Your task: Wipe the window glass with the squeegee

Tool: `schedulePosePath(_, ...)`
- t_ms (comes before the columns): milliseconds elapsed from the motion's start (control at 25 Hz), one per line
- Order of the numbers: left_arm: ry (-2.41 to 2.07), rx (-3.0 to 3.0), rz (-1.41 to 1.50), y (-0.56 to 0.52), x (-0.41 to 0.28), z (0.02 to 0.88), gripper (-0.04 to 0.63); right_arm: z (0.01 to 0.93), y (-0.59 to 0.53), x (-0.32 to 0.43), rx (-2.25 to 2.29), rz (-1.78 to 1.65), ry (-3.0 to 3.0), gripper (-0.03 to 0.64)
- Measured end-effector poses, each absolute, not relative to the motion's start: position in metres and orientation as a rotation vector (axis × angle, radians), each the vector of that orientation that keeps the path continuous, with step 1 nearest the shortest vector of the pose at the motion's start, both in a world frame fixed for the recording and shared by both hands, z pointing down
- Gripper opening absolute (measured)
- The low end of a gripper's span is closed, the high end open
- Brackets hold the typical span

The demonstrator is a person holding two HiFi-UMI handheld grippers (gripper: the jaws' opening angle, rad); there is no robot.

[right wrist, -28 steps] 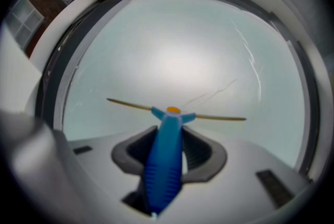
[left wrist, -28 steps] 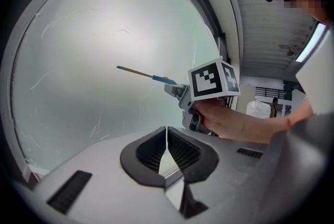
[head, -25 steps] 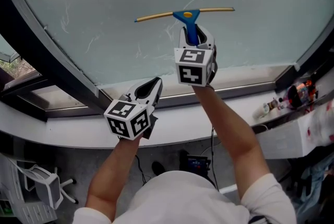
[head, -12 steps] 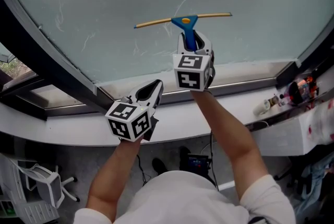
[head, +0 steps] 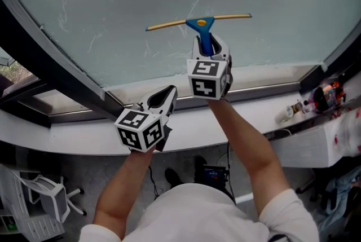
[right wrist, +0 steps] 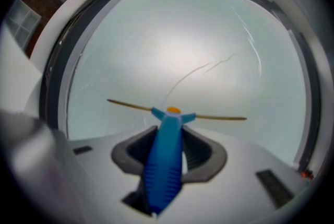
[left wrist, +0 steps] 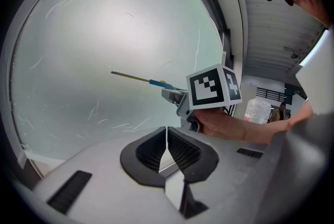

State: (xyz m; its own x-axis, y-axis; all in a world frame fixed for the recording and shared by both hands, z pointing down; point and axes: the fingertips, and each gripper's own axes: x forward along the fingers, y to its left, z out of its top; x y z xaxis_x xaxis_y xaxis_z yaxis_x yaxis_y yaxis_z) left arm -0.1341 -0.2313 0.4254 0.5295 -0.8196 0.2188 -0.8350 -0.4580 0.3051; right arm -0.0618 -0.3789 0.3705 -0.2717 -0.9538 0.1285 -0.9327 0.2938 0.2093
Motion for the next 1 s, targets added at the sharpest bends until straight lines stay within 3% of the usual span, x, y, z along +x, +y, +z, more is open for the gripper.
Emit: schedulePosePath(1000,-1.298,2.342,0.130,-0.238,-0.134,0.472,0.034,0.432,-0.380,-0.060,1.727,-0.090,-2.304,0.155)
